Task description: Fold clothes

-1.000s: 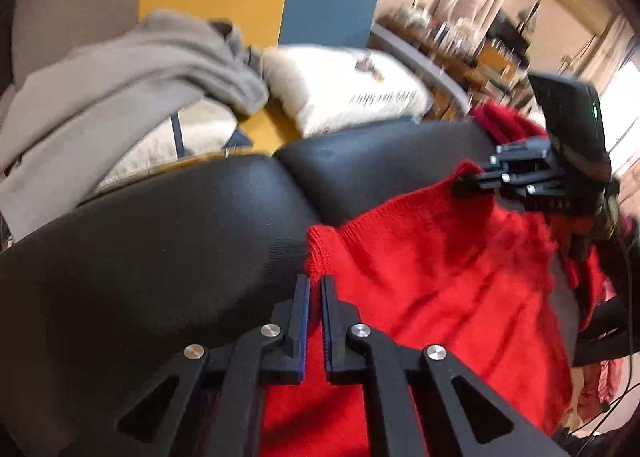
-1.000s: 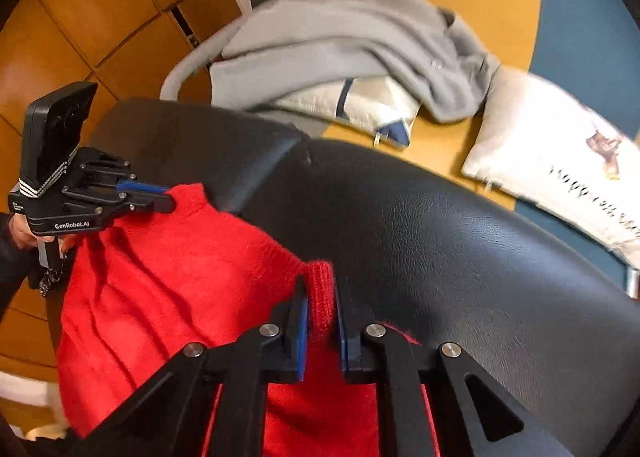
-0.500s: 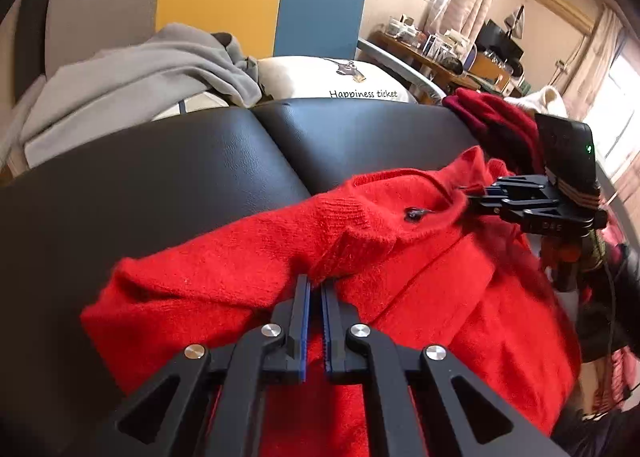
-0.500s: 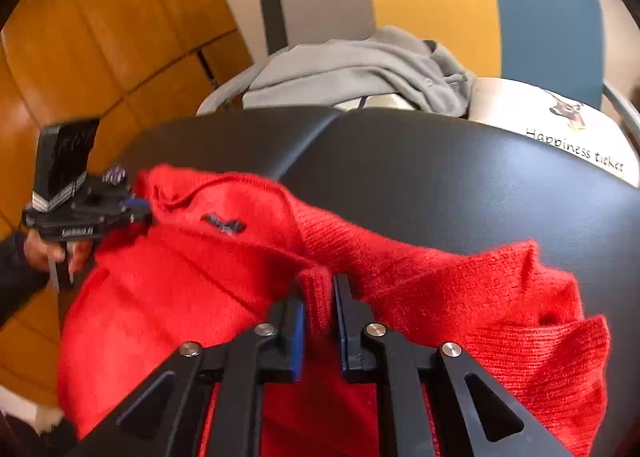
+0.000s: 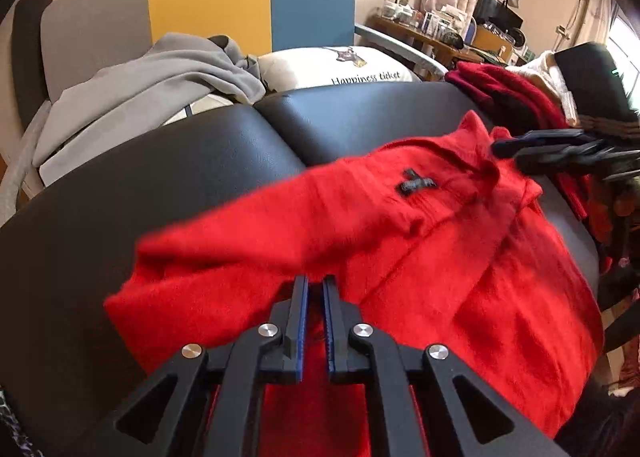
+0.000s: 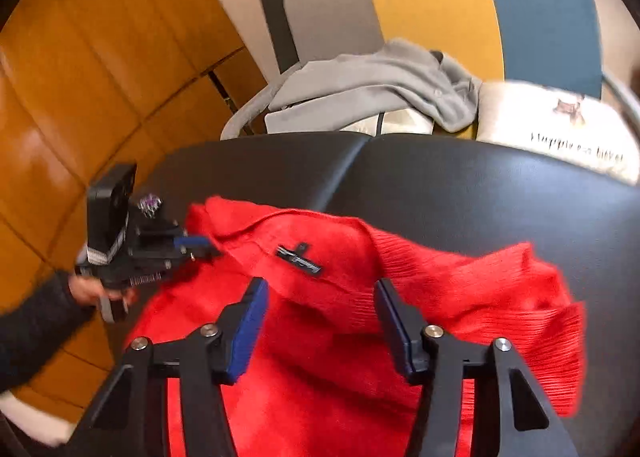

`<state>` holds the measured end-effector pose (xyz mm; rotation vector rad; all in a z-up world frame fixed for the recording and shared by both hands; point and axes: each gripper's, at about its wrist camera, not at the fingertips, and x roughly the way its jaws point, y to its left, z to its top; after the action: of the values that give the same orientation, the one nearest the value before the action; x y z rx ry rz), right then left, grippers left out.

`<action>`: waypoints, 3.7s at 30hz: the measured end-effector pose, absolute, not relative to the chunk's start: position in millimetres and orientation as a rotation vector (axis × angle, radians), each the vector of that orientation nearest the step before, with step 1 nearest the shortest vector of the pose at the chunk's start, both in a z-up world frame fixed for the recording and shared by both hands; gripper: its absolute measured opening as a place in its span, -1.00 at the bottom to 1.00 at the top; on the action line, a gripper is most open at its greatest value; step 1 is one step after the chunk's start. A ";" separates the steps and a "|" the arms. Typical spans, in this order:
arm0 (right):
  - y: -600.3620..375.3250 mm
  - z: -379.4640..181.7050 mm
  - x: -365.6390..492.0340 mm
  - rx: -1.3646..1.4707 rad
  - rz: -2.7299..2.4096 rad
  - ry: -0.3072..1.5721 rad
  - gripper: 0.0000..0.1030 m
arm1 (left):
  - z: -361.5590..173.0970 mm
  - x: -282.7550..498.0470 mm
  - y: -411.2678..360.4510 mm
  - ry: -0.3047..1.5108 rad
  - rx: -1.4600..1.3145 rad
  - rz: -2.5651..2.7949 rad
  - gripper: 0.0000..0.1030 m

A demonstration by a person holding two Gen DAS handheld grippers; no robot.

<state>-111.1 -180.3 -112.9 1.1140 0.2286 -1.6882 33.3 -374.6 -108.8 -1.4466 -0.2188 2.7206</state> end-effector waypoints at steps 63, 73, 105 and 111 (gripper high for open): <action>28.9 -166.8 67.7 1.396 -1.600 -0.321 0.46 | -122.6 319.0 -344.3 -1.076 -1.276 2.939 -0.39; 26.3 -176.1 74.2 1.369 -1.584 -0.252 0.33 | -150.0 322.3 -300.0 -1.087 -1.219 2.833 -0.22; -13.8 -132.5 10.5 1.239 -1.539 -0.514 -0.84 | -69.8 233.4 -351.7 -1.243 -0.836 2.513 -0.77; -44.7 -115.8 -39.6 1.202 -1.568 -0.563 -0.84 | -54.1 177.2 -381.0 -1.236 -0.781 2.486 -0.77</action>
<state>-39.6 -44.7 -115.8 1.2020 -0.5633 -1.5677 177.2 -381.0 -54.1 -0.7812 -1.2361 2.4861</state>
